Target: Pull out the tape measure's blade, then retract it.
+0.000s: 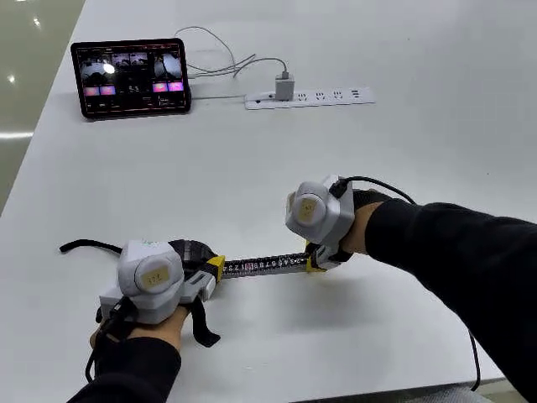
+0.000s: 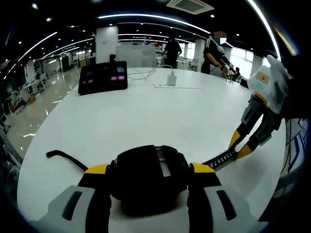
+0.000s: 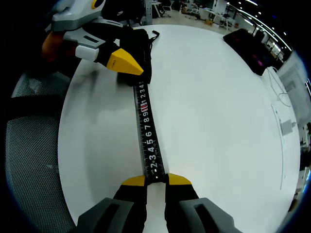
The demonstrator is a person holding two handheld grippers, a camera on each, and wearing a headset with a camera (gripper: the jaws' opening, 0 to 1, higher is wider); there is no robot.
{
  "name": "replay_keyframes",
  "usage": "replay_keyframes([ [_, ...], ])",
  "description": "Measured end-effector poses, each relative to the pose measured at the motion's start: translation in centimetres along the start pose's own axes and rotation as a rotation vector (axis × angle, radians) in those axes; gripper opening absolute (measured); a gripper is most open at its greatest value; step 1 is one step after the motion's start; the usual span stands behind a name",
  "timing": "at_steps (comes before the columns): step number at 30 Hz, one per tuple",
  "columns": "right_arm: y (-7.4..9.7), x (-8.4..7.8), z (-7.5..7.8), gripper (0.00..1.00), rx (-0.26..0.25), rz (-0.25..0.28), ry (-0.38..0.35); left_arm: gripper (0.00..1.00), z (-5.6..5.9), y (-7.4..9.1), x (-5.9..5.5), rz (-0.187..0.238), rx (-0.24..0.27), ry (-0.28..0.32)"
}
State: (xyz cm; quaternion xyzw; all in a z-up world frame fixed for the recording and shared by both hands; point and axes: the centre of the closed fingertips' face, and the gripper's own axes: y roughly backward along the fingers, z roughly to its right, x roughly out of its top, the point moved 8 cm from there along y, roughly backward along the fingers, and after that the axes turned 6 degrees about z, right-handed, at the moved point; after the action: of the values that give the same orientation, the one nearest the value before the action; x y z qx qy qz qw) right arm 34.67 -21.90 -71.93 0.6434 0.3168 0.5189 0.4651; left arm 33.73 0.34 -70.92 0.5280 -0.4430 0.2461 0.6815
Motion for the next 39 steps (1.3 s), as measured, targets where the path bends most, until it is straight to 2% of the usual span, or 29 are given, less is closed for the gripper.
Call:
replay_keyframes([
  [6,-0.1,0.2,0.0,0.09,-0.004,0.018,-0.024,0.58,0.0,0.0,0.0,-0.002,-0.003,0.004],
  [39,-0.9,2.0,-0.2,0.09,0.003,0.030,0.006,0.59,-0.1,-0.1,0.0,0.001,-0.004,-0.003],
])
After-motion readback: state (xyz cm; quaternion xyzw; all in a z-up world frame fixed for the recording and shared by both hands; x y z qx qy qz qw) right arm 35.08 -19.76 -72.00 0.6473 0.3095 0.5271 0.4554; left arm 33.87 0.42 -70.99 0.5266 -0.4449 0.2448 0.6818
